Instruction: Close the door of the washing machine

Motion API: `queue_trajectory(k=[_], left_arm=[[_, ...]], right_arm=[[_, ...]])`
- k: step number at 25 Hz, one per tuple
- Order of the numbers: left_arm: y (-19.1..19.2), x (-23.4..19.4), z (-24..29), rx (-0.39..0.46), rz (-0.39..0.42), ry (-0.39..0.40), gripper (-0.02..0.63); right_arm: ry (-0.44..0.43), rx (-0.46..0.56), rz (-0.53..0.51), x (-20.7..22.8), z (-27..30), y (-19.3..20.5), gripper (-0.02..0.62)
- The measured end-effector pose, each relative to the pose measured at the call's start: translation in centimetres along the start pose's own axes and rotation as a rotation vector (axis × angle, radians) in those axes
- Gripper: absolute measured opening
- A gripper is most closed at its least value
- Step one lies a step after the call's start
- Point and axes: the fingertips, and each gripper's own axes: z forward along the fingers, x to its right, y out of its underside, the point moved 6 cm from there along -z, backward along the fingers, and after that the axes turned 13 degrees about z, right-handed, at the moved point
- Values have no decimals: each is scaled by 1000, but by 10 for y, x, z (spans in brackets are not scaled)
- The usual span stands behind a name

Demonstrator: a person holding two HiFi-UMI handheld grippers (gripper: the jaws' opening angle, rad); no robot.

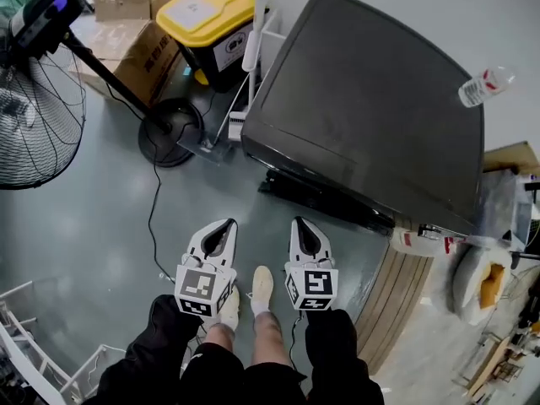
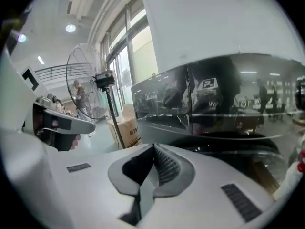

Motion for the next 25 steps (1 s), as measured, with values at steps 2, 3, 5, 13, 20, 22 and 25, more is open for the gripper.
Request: queue_trajectory(k=[2,3,5,13,20,22,25], left_arm=[[-22,3,-21,27,29,7,25],[-34,5,-33,42,44,10,25],[-58,9,-57,69,67,14,25],[-132,31,-154,166,121,40,25],[-180,46,-240,238,182,41,25],[-191,52,-262,260,179,37,25],[-201,62,-291,284,177,40,25]], right_arm=[[8,36,-29,-13,-25,-21,17],[11,55,-43,-20,-37,-33,17],[13,90,-62,-34,-63,-56,17],[28,206,-91,-92,-164,-127,17],[54,312,-121,-136,-257,-175,17],[64,333,-122,-145,-283,-182,17],[80,360,-115,-155,-318,-185,17]])
